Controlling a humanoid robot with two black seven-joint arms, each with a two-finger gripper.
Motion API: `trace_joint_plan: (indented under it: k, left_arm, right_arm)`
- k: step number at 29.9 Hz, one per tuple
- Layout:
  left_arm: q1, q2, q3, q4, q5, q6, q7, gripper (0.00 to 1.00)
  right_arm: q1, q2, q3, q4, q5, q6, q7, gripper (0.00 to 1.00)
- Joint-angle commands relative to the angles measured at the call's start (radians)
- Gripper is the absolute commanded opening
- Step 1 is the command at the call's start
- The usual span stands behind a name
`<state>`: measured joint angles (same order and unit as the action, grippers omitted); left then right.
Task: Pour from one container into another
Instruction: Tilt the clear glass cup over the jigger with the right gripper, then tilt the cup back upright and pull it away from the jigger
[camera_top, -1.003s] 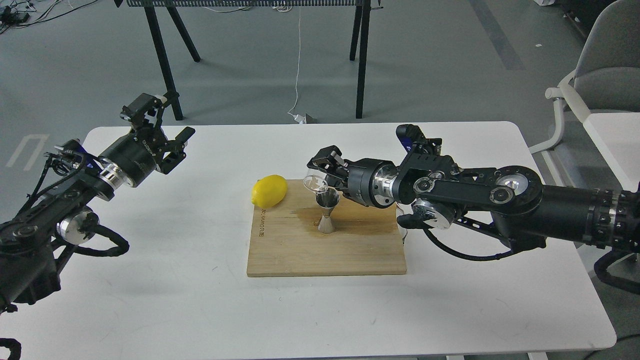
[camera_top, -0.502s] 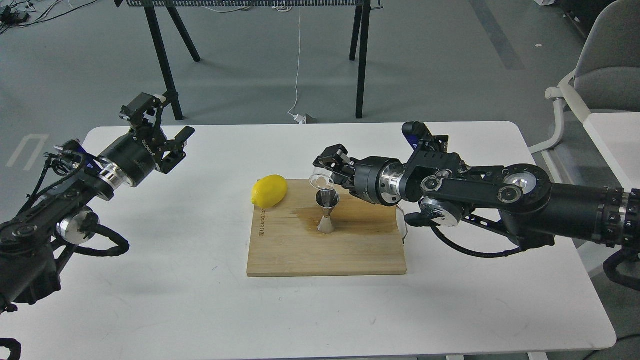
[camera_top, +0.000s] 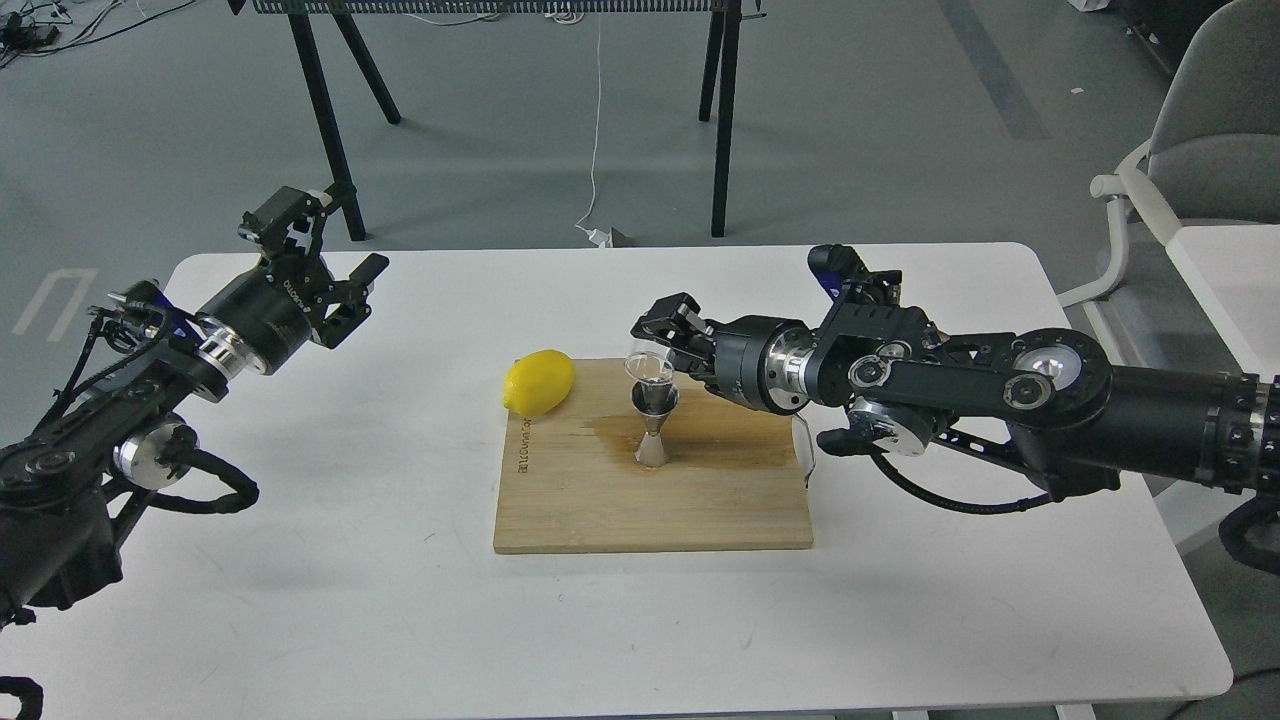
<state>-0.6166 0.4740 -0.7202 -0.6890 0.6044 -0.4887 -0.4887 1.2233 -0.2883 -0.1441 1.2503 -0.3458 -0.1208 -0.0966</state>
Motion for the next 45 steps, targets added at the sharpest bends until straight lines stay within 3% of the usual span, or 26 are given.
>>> trace_joint_plan:
  k: [1,14,21,31,41,45]
  left_arm:
    - [0.000,0.000,-0.001,0.000,0.000,0.000,0.000,0.93]
    - [0.000,-0.003,0.001,0.002,0.000,0.000,0.000,0.93]
    - [0.001,-0.009,-0.001,0.002,0.000,0.000,0.000,0.93]
    - [0.000,-0.014,0.001,0.022,0.000,0.000,0.000,0.93]
    - [0.001,-0.018,0.002,0.023,0.000,0.000,0.000,0.93]
    - [0.001,-0.018,0.002,0.023,0.000,0.000,0.000,0.93]
  right_arm:
    - [0.021,0.003,-0.017,0.000,-0.010,0.000,0.001,0.48]
    - [0.064,0.011,-0.080,0.009,-0.033,0.000,0.001,0.48]
    - [0.048,0.000,-0.016,0.011,0.007,-0.005,0.001,0.48]
    - [-0.184,-0.095,0.351,0.014,0.108,0.019,0.003,0.48]
    - [-0.671,-0.140,0.863,0.093,0.114,0.087,0.020,0.48]
    - [-0.891,-0.117,1.102,0.106,0.149,0.170,0.029,0.48]
